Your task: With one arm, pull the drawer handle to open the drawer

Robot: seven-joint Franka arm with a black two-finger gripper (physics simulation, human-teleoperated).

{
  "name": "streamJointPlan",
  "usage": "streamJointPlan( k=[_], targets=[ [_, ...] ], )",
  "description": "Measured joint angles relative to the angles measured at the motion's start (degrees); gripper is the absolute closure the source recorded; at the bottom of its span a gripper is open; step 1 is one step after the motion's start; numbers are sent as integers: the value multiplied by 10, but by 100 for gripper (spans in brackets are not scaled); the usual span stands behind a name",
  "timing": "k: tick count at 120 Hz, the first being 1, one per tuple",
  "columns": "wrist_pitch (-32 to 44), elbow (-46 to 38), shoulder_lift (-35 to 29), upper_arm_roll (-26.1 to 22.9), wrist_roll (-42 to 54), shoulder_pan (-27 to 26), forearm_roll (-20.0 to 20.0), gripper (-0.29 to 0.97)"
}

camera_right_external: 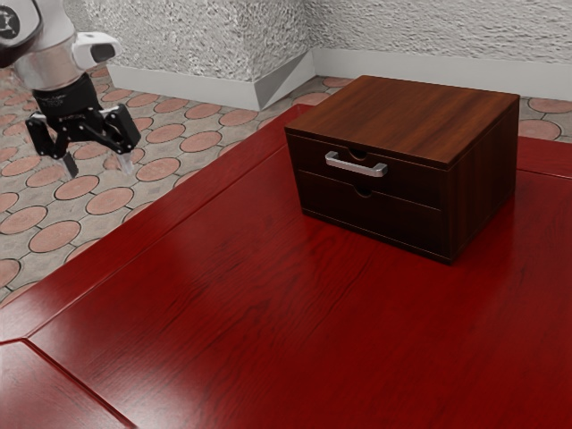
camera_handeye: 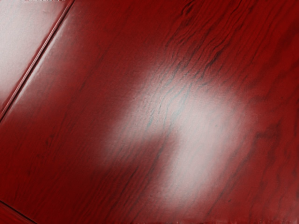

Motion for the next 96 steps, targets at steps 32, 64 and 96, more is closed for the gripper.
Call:
streamJointPlan(
  k=[32, 64, 96],
  targets=[
    [-12, 92, -34, -6, -13, -99, -20, 0],
    [-12, 117, -34, -36, -22, -41, -30, 0],
    [-15, 55, -28, -40, -28, 37, -31, 0]
  ],
)
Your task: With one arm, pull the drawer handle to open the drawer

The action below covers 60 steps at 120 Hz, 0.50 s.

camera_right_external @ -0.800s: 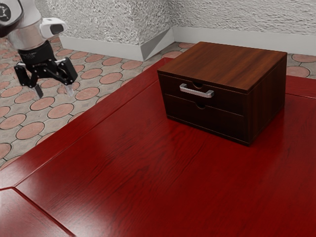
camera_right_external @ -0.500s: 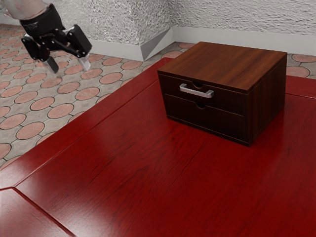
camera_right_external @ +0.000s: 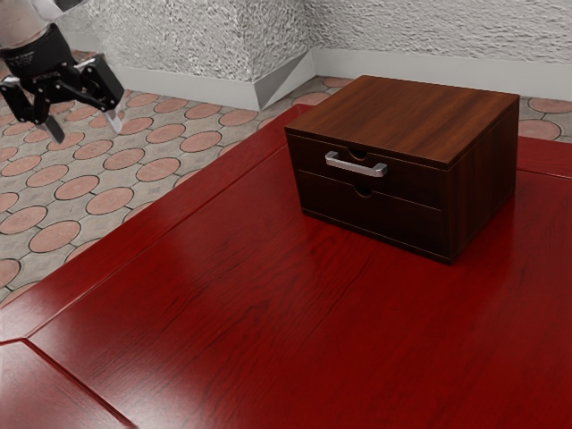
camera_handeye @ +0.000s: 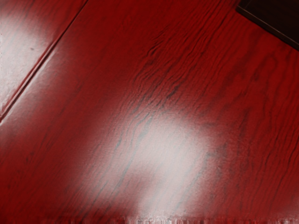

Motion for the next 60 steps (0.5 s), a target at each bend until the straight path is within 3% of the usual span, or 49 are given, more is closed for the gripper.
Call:
streamJointPlan(
  k=[7, 22, 40, 60],
  targets=[
    [15, -83, -44, -3, -1, 0, 0, 0],
    [63, -257, -167, -6, -3, -65, -16, 0],
    [81, -371, -283, -7, -5, -71, -58, 0],
    [109, -369, -219, -44, 96, -81, -58, 0]
  ],
)
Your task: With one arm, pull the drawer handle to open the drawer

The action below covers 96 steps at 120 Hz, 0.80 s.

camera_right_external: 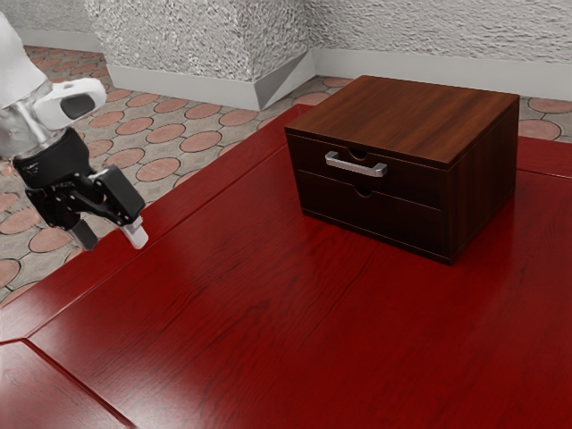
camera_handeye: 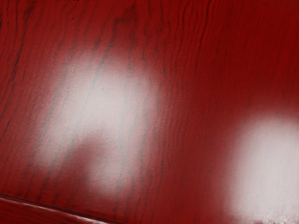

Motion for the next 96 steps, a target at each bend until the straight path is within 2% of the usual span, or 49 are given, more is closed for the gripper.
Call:
streamJointPlan(
  k=[7, 20, 45, 60, 88, 96],
  targets=[
    [38, -2, 14, -19, 66, -2, 4, 0],
    [63, -5, 29, -43, 163, -2, 9, 0],
    [133, 7, 103, -106, 361, -4, 12, 0],
    [162, 36, 130, -113, 473, -4, 18, 0],
    [185, 142, 246, -112, 654, 3, 34, 0],
    [218, 149, 278, -113, 693, 4, 44, 0]
  ],
)
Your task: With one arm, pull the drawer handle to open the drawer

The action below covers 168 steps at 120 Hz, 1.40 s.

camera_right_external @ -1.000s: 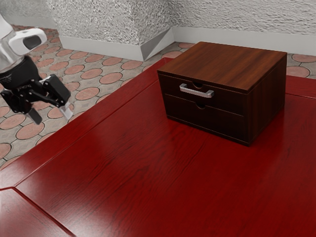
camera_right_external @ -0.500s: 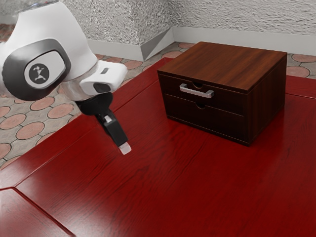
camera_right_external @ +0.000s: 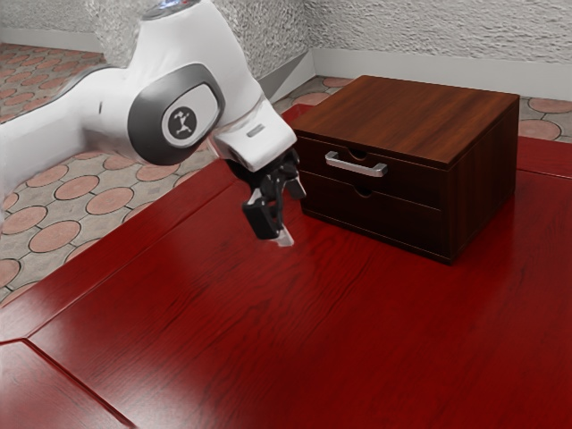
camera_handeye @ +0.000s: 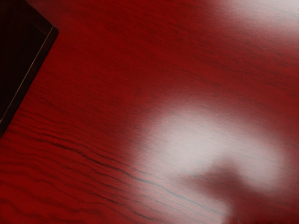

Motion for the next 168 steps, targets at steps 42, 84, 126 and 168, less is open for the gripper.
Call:
streamJointPlan(
  k=[42, 84, 126, 168],
  targets=[
    [112, 58, 70, 2, 143, 8, 34, 0],
    [138, 77, 109, 1, 223, 16, 39, 0],
    [149, 115, 145, 0, 263, 16, 34, 0],
    [148, 116, 151, 0, 281, 27, 34, 0]
  ],
)
